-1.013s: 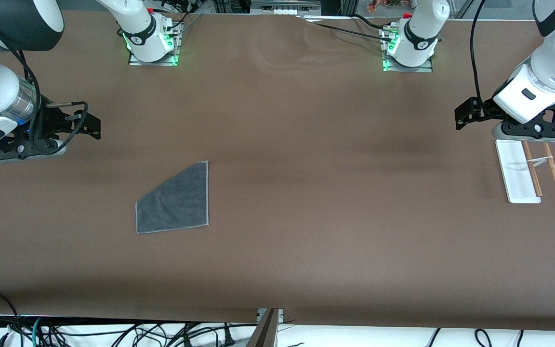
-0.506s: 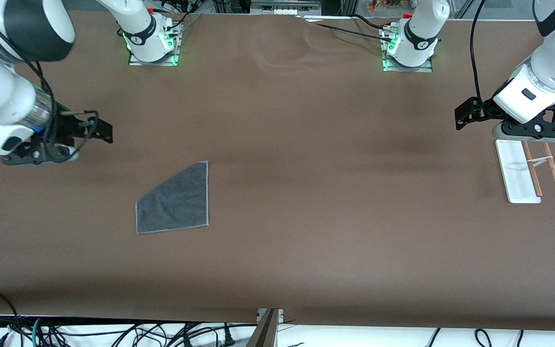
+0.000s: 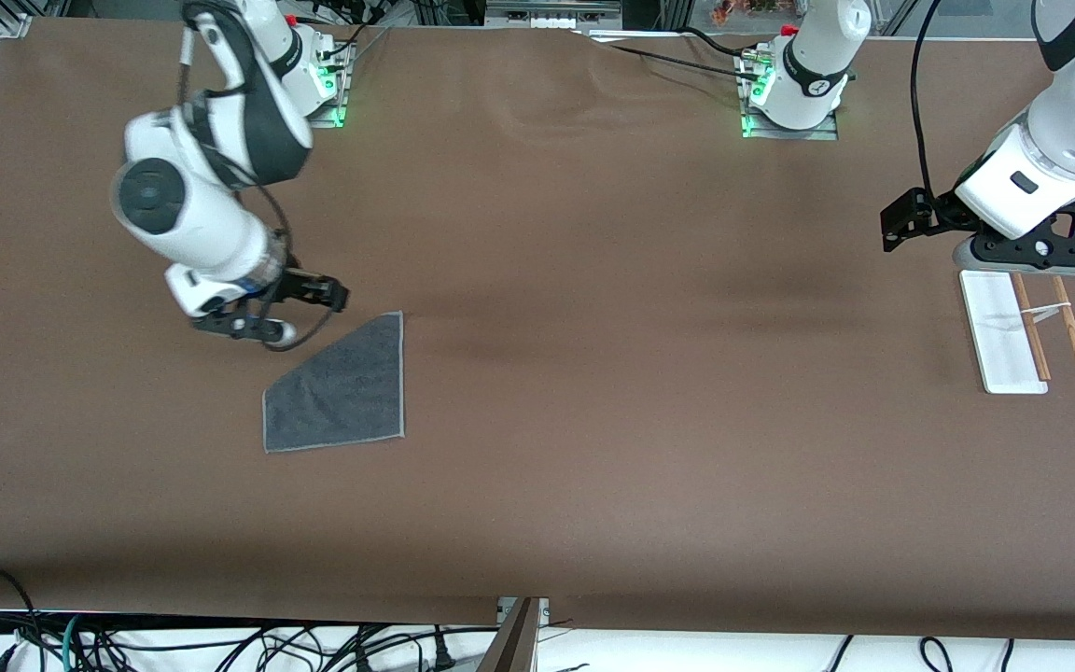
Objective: Pass towel and hang on rack
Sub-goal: 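Reach the right gripper down to the grey towel's corner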
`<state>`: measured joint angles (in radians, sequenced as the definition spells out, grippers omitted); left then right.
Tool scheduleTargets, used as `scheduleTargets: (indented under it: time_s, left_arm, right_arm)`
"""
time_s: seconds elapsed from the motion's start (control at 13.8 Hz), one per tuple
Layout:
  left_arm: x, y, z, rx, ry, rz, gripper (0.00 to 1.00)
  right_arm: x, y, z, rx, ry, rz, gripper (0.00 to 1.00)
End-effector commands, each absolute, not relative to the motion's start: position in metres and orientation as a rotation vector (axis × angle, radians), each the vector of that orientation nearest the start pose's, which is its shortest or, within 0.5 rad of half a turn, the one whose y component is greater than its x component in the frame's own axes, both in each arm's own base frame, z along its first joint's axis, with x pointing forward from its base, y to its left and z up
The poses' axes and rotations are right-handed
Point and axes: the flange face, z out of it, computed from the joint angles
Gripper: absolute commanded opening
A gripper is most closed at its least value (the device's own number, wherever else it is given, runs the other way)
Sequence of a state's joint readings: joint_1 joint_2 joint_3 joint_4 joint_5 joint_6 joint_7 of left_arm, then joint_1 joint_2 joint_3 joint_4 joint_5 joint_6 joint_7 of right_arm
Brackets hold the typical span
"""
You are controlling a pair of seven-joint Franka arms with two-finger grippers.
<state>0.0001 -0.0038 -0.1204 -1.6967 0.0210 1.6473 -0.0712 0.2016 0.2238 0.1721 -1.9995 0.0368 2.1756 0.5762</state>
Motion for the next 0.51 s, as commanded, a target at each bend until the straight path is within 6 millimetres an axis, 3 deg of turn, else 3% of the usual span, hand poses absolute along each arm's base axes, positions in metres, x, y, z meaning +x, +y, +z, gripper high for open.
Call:
scheduleTargets:
  time_s: [0.0, 0.14, 0.29, 0.43]
  left_arm:
    - [0.548, -0.064, 0.580, -3.098, 0.102, 0.054, 1.00]
    - [0.548, -0.064, 0.580, -3.098, 0.102, 0.054, 1.00]
    - [0.549, -0.064, 0.579, -3.098, 0.103, 0.056, 1.00]
    - [0.548, -0.064, 0.580, -3.098, 0.105, 0.054, 1.00]
  right_arm:
    - [0.535, 0.248, 0.307, -3.043, 0.508, 0.119, 0.99]
    - [0.528, 0.266, 0.274, -3.026, 0.533, 0.101, 0.99]
    - [0.525, 0.268, 0.245, -3.020, 0.519, 0.086, 0.99]
    - [0.527, 0.265, 0.232, -3.025, 0.508, 0.075, 0.99]
